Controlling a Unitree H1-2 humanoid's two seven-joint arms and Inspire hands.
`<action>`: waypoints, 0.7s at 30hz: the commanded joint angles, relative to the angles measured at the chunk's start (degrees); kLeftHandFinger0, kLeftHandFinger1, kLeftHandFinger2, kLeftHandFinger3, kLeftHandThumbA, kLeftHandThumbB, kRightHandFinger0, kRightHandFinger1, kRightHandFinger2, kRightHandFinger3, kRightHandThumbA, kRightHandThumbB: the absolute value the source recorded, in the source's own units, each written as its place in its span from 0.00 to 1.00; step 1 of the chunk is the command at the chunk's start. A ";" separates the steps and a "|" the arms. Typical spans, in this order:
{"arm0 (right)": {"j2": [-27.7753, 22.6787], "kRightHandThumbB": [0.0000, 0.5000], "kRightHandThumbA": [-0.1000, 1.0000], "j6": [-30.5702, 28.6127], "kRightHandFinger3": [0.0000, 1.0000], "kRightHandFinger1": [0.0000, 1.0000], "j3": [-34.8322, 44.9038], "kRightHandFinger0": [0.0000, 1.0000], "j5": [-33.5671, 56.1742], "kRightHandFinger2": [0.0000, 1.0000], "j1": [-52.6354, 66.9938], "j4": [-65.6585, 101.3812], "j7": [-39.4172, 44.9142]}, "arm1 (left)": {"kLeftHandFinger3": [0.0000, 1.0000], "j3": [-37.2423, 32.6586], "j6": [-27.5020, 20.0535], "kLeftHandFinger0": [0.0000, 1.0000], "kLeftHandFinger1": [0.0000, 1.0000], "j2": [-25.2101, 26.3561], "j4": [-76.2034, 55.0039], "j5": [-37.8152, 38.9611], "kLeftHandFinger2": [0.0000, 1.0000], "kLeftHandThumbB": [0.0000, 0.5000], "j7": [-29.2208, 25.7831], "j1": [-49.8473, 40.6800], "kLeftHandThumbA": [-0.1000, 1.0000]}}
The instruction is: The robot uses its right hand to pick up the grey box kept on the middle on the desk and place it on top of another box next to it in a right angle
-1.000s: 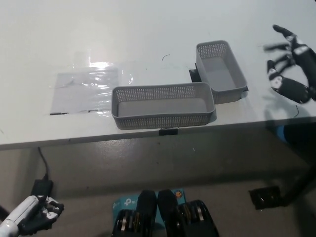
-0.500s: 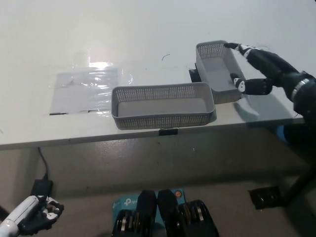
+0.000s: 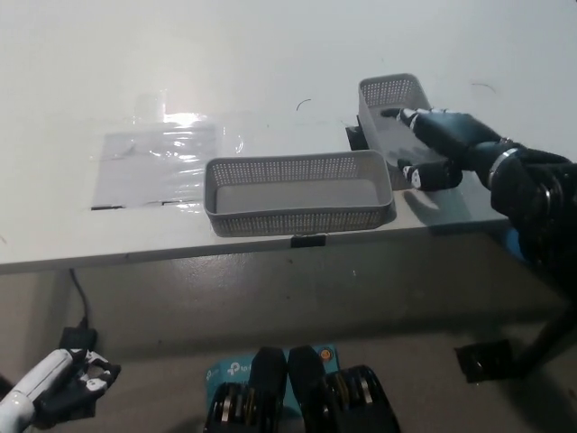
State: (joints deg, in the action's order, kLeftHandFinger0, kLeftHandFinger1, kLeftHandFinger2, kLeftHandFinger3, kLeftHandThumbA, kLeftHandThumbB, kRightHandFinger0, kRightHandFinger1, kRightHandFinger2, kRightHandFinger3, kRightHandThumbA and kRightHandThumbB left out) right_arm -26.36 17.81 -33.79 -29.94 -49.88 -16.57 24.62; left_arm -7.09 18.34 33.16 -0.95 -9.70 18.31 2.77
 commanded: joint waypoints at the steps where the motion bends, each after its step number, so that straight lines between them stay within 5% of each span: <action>1: -0.23 0.68 0.36 -3.91 1.00 1.00 -0.07 1.00 -2.65 1.00 -0.98 -3.17 -0.16 | 0.57 0.61 1.10 0.17 0.13 2.39 -2.17 -0.73 0.23 0.26 1.45 1.10 0.64; 16: 0.24 0.54 0.25 -7.28 1.00 1.00 -1.98 1.00 -9.40 1.00 1.62 -10.43 -3.20 | 0.57 0.48 1.67 0.18 0.13 2.66 -1.60 -1.43 0.22 0.21 2.68 3.25 0.66; 21: 0.16 0.54 0.24 -8.45 1.00 1.00 -9.08 0.95 -18.67 1.00 0.67 -12.98 -3.93 | 0.57 0.92 2.12 0.16 0.11 2.42 -1.87 -0.77 0.21 0.19 3.01 3.13 0.65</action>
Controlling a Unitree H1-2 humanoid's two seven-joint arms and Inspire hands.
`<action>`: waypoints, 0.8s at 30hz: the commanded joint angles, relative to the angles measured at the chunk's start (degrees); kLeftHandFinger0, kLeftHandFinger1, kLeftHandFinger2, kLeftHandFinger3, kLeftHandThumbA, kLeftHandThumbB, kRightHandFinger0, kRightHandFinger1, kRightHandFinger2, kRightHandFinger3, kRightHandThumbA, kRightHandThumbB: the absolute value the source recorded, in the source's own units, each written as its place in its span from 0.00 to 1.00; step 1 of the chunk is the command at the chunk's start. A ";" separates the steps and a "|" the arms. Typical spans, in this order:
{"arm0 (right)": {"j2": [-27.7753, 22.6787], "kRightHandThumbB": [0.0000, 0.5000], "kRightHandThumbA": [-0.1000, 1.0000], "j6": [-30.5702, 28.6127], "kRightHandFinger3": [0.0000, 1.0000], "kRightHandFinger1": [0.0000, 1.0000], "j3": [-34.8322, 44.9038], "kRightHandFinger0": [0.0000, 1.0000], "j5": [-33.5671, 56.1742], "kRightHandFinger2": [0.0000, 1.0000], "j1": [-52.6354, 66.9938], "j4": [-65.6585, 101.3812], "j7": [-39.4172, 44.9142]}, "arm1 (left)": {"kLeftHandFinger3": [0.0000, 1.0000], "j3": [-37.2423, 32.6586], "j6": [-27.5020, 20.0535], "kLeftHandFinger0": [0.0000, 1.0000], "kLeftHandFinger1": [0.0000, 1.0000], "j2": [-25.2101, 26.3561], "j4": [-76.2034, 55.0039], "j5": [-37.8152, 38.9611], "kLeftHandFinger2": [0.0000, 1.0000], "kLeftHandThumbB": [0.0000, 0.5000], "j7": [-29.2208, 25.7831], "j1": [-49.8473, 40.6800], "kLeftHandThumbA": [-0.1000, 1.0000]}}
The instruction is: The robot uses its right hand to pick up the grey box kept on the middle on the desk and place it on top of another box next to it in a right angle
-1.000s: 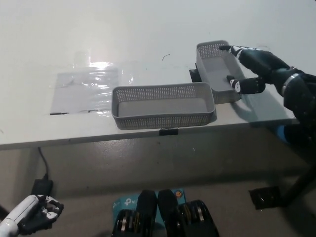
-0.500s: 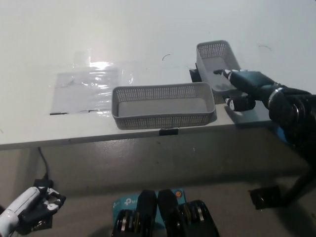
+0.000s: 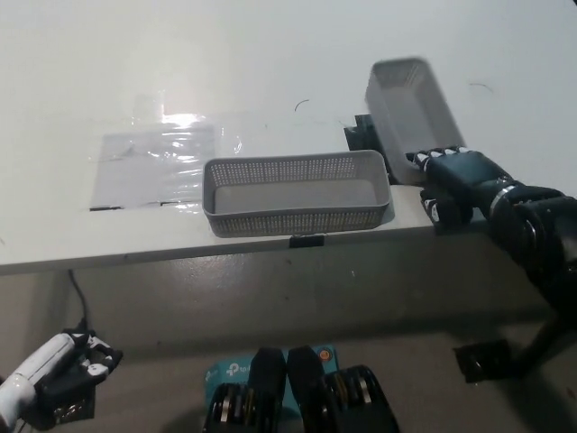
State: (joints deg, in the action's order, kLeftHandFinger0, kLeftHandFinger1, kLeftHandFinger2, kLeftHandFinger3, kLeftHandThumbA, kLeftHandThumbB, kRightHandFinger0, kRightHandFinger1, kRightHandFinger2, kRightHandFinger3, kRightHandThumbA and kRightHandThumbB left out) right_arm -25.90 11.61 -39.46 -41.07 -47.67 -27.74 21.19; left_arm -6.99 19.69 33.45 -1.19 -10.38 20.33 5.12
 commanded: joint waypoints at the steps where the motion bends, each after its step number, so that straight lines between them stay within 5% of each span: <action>1: -0.14 0.38 0.11 -3.01 1.00 0.75 -3.93 0.59 -7.86 0.88 -1.52 -2.44 -1.48 | 0.57 0.89 0.97 0.18 0.13 2.08 -1.67 -0.09 0.23 0.18 1.06 0.76 0.65; 2: -0.03 0.18 0.00 -3.76 1.00 0.27 -4.95 0.10 -9.36 0.49 -1.55 -2.94 -3.63 | 0.57 0.87 0.81 0.19 0.13 2.05 -1.38 -0.19 0.23 0.18 1.04 0.81 0.65; 4: -0.42 0.01 0.00 -5.84 1.00 0.11 -7.05 0.00 -13.02 0.32 -1.78 -3.64 -8.67 | 0.57 0.90 0.33 0.19 0.13 2.07 -1.35 -0.20 0.23 0.19 1.06 0.74 0.65; 5: -0.68 0.00 0.11 -7.25 0.62 0.06 -7.88 0.00 -15.79 0.21 -1.72 -4.38 -16.27 | 0.57 0.83 1.04 0.18 0.12 2.14 -1.82 -0.24 0.22 0.18 1.26 0.73 0.66; 6: -0.75 0.00 0.29 -7.49 0.45 0.09 -8.26 0.00 -16.94 0.28 -1.75 -4.67 -18.75 | 0.57 0.79 1.34 0.17 0.12 2.16 -2.01 -0.28 0.22 0.18 1.33 0.73 0.66; 7: -0.81 0.00 0.24 -7.86 0.24 0.16 -8.53 0.00 -17.86 0.40 -1.83 -4.89 -21.42 | 0.57 0.56 1.76 0.17 0.12 2.29 -2.25 -0.80 0.22 0.18 1.27 0.78 0.66; 8: -0.98 0.00 0.20 -7.57 0.19 0.22 -9.05 0.00 -19.01 0.49 -2.17 -4.62 -22.16 | 0.57 0.48 2.25 0.16 0.12 2.10 -2.75 -0.73 0.23 0.16 1.33 0.58 0.65; 11: -0.80 0.00 0.16 -7.38 0.19 0.29 -9.34 0.00 -19.75 0.58 -2.42 -5.05 -23.16 | 0.58 0.55 2.42 0.16 0.12 2.09 -2.88 -0.56 0.23 0.16 1.41 0.57 0.64; 12: -0.52 0.11 0.01 -8.32 0.16 0.25 -9.52 0.00 -21.10 0.52 -2.91 -6.16 -28.99 | 0.56 0.69 1.86 0.15 0.11 2.01 -2.38 -0.23 0.22 0.19 1.40 0.45 0.64; 13: -0.44 0.12 0.00 -8.23 0.23 0.22 -9.45 0.00 -21.22 0.50 -3.12 -6.22 -29.19 | 0.56 0.70 1.83 0.16 0.12 2.04 -2.45 -0.21 0.23 0.20 1.40 0.37 0.65; 15: -0.38 0.31 0.00 -8.45 0.36 0.20 -9.25 0.00 -21.30 0.51 -3.30 -6.29 -29.56 | 0.56 0.69 1.20 0.16 0.11 2.09 -1.97 -0.05 0.23 0.24 1.48 0.42 0.67; 16: -0.23 0.60 0.00 -9.68 0.36 0.19 -7.80 0.00 -20.07 0.46 -2.98 -6.52 -33.08 | 0.58 0.38 1.17 0.16 0.12 2.35 -2.08 -0.31 0.25 0.22 1.73 0.48 0.67; 21: -0.18 0.80 0.00 -13.12 0.30 0.10 -5.72 0.00 -18.01 0.35 -2.78 -7.53 -36.59 | 0.55 0.81 0.91 0.18 0.12 2.04 -1.42 0.49 0.25 0.24 1.72 0.46 0.62; 24: 0.28 0.80 0.00 -16.17 0.27 0.08 -3.84 0.00 -15.58 0.34 -1.74 -7.96 -38.03 | 0.56 0.62 0.64 0.18 0.12 2.19 -1.49 0.20 0.25 0.24 1.70 -0.12 0.61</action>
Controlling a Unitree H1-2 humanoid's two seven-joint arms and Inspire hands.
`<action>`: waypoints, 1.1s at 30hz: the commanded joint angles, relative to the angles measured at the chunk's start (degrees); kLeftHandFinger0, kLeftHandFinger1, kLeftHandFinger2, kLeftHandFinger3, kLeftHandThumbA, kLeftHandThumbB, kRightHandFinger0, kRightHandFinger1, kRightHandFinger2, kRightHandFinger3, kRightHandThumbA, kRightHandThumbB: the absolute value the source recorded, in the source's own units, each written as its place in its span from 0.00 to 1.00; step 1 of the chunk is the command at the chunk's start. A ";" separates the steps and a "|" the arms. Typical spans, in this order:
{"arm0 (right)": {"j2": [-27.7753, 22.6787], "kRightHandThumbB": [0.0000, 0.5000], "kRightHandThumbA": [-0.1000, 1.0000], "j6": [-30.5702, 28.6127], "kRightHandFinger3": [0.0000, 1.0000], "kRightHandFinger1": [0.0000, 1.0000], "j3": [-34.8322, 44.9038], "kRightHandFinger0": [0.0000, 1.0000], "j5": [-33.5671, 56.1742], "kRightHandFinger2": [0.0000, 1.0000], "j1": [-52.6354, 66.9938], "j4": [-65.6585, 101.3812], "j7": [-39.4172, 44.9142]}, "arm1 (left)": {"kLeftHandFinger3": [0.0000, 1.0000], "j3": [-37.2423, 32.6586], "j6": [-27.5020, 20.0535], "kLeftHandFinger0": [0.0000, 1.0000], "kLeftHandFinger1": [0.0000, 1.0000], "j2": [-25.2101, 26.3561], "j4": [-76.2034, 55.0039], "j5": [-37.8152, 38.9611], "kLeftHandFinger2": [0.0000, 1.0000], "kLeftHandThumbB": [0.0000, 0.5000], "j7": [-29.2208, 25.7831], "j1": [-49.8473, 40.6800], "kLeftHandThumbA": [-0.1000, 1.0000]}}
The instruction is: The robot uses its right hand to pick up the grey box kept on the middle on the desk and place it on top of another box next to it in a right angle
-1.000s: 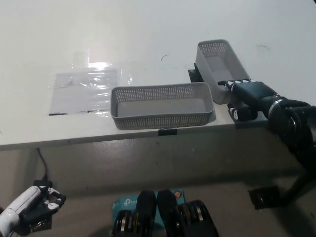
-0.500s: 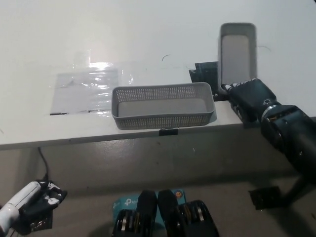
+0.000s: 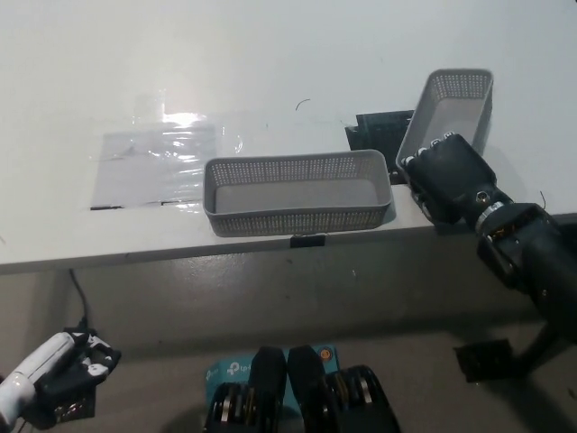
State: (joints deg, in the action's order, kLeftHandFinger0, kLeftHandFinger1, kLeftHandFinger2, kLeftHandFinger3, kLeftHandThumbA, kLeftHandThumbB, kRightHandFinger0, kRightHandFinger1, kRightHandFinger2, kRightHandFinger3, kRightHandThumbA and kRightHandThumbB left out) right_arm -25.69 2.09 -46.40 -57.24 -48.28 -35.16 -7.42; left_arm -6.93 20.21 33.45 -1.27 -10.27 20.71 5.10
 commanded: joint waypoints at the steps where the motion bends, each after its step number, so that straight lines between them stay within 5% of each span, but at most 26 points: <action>1: 0.18 0.80 0.00 -6.90 0.27 0.08 3.27 0.00 0.39 0.34 -1.15 -0.70 -9.49 | 0.56 0.61 0.08 0.18 0.12 2.14 -1.39 0.10 0.25 0.24 1.28 -0.21 0.61; 5: 0.29 0.71 0.00 -8.27 0.27 0.07 5.22 0.00 1.11 0.34 -0.63 -0.44 -8.69 | 0.54 0.80 -0.32 0.21 0.12 2.03 -0.88 0.30 0.24 0.29 1.46 -0.35 0.61; 8: 0.77 0.74 0.00 -8.59 0.30 0.07 8.22 0.00 3.48 0.35 0.38 0.69 -7.28 | 0.54 0.95 0.30 0.21 0.12 1.80 -1.07 0.19 0.24 0.28 1.54 -0.57 0.61; 11: 1.12 0.63 0.00 -9.02 0.14 0.05 11.24 0.00 4.85 0.32 1.49 1.68 -7.38 | 0.54 0.94 -0.34 0.19 0.11 1.71 -0.77 0.29 0.23 0.28 1.59 -0.74 0.60; 15: 0.42 0.64 0.00 -11.16 0.00 0.00 14.70 0.00 5.65 0.25 2.37 1.80 -8.06 | 0.56 1.24 -0.79 0.24 0.14 1.26 -0.74 0.83 0.26 0.30 1.45 -1.68 0.62; 18: -0.15 0.68 0.00 -11.17 0.00 0.00 16.31 0.00 5.61 0.26 2.83 2.64 -7.39 | 0.56 1.10 -1.19 0.25 0.14 1.42 -0.54 0.76 0.27 0.27 1.56 -1.85 0.62; 21: -1.73 0.57 0.00 -11.99 0.00 0.00 17.84 0.00 5.20 0.28 2.50 3.99 -7.68 | 0.56 1.24 -1.70 0.24 0.14 1.41 -0.16 0.94 0.27 0.27 1.48 -2.04 0.61; 26: -3.25 0.59 0.00 -12.49 0.04 0.00 21.05 0.00 6.21 0.30 1.33 9.34 -4.43 | 0.55 1.54 -0.19 0.20 0.12 1.21 -0.16 1.23 0.25 0.27 1.58 -1.65 0.60; 30: -1.97 0.63 0.00 -12.69 0.10 0.01 22.50 0.00 7.69 0.32 1.37 15.23 -1.68 | 0.58 0.92 -0.01 0.24 0.16 1.64 -0.36 0.18 0.28 0.24 1.53 -1.64 0.60; 33: -0.86 0.56 0.00 -12.46 0.11 0.01 22.80 0.00 8.49 0.30 1.92 20.03 0.71 | 0.59 0.77 0.12 0.25 0.16 1.56 -0.51 0.03 0.28 0.27 1.52 -1.68 0.62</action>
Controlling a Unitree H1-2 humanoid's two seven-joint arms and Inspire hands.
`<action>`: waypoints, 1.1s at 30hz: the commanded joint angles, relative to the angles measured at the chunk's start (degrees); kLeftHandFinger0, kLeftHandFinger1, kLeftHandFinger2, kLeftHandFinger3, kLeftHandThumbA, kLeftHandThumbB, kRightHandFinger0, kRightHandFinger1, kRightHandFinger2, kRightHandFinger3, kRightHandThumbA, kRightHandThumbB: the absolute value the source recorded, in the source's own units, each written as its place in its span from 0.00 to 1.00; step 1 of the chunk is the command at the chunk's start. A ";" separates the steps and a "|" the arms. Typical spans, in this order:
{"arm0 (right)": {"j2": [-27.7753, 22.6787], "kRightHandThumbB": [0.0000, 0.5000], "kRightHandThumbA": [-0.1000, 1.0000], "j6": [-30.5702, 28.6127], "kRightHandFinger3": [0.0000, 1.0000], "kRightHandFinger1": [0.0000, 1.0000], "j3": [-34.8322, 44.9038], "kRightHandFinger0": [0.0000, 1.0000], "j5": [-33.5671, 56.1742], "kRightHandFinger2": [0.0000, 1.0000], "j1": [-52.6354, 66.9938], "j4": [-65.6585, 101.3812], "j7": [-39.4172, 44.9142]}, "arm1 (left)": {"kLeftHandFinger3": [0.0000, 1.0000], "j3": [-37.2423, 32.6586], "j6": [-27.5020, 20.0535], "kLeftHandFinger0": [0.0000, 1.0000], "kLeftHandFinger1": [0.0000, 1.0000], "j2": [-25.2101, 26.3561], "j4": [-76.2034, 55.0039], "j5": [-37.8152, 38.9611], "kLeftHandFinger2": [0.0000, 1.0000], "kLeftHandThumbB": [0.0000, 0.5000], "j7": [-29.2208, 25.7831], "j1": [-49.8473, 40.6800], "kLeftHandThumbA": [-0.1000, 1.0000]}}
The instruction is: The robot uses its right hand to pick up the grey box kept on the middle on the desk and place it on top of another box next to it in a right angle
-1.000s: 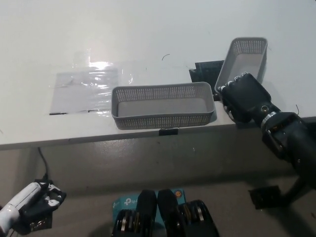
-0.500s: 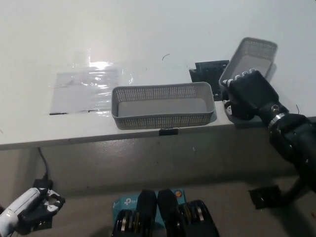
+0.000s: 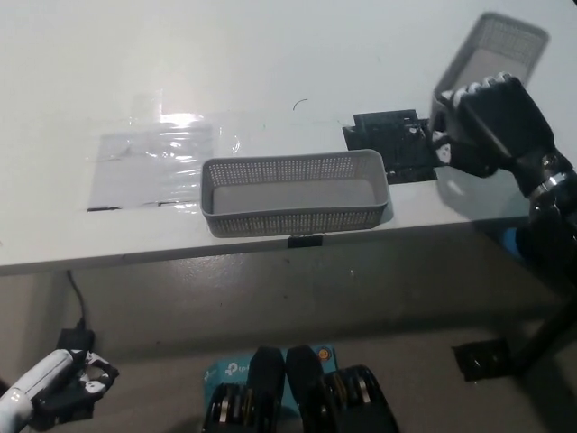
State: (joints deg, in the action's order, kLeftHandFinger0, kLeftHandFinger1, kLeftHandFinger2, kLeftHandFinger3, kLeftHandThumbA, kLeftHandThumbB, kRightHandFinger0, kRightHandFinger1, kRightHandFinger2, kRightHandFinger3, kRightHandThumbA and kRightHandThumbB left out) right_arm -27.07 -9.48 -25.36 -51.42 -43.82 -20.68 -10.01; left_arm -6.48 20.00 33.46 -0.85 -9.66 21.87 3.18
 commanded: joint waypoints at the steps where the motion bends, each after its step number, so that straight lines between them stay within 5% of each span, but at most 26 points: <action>1: 1.34 0.60 0.00 -0.47 0.11 0.00 1.79 0.00 3.28 0.29 -2.22 8.11 4.54 | 0.59 0.23 0.02 0.26 0.17 1.63 -0.91 -0.75 0.28 0.28 0.31 0.22 0.62; 5: 3.23 0.71 0.00 0.05 0.12 0.00 1.76 0.00 4.09 0.25 -1.23 14.46 7.60 | 0.58 0.12 0.28 0.27 0.17 1.17 -0.34 -0.50 0.29 0.24 0.42 0.58 0.60; 7: 4.38 0.65 0.00 -0.17 0.14 0.00 1.38 0.00 5.26 0.23 -1.00 16.84 9.90 | 0.58 -0.05 0.22 0.26 0.17 1.26 -0.21 -0.65 0.29 0.26 0.45 0.63 0.60; 12: 6.64 0.75 0.00 -1.54 0.11 0.00 0.35 0.00 5.92 0.18 -0.11 18.71 12.80 | 0.56 -0.18 0.06 0.26 0.16 0.89 -0.03 -0.32 0.29 0.28 0.56 0.48 0.61; 20: 10.33 0.61 0.00 -8.05 0.11 0.00 -1.10 0.00 7.91 0.21 -0.41 13.76 11.03 | 0.57 -0.41 0.44 0.24 0.15 1.01 -0.25 -0.34 0.27 0.28 0.79 1.04 0.61; 22: 11.38 0.65 0.00 -9.81 0.09 0.00 -1.83 0.00 7.28 0.18 -0.88 11.30 10.00 | 0.59 -0.72 0.84 0.26 0.16 1.13 -0.34 -0.76 0.28 0.24 0.79 1.11 0.62; 26: 12.30 0.64 0.00 -13.00 0.20 0.00 -2.28 0.00 7.99 0.27 -1.86 7.42 9.90 | 0.57 -0.59 -0.11 0.24 0.14 1.21 -0.17 -0.18 0.25 0.27 1.02 1.47 0.63; 28: 13.19 0.50 0.00 -14.75 0.28 0.03 -2.59 0.00 8.97 0.35 -2.29 4.38 10.33 | 0.56 -0.90 0.28 0.24 0.14 1.26 0.11 -0.55 0.25 0.26 1.08 1.84 0.63; 33: 13.55 0.46 0.00 -17.45 0.33 0.06 -4.43 0.00 7.31 0.35 -3.77 -1.84 6.18 | 0.58 -1.20 1.23 0.22 0.16 1.24 -0.68 -0.50 0.31 0.23 1.52 2.57 0.60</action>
State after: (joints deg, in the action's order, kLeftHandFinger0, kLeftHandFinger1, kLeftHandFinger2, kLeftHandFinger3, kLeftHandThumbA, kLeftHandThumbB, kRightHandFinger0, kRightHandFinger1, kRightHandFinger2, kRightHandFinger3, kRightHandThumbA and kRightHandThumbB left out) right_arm -13.38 -21.80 -29.03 -45.13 -43.07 -20.05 0.70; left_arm -7.64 20.19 33.42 -0.18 -9.88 22.43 4.52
